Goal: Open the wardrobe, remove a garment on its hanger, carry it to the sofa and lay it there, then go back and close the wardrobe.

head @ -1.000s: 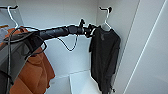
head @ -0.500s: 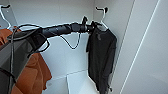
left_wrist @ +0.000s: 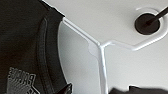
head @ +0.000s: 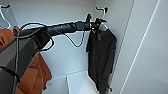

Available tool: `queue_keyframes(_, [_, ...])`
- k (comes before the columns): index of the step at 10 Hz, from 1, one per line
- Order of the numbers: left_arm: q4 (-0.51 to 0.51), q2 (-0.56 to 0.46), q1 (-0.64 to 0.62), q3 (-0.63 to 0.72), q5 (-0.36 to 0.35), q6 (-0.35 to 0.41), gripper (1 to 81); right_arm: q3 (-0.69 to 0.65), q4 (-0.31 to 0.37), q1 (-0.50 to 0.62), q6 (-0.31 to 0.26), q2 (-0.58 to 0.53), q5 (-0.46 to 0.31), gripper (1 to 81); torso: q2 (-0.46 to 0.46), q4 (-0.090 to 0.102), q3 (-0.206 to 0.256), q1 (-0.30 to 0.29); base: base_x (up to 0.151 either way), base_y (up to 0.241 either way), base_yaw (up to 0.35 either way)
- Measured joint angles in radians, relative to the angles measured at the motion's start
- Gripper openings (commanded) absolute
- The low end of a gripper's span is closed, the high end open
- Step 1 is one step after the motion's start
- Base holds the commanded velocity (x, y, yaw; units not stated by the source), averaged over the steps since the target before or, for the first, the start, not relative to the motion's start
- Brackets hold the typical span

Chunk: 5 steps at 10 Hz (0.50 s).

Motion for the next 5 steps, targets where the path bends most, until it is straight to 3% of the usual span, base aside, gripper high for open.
queue_keyframes(5, [0.066, 0.022, 0.000, -0.022, -0.081, 0.004, 81.1, 0.000, 0.000, -0.013, 0.000, 0.000, 0.001, 81.1, 0.000, 0.000, 0.000, 0.000, 0.000, 0.000, 0.000])
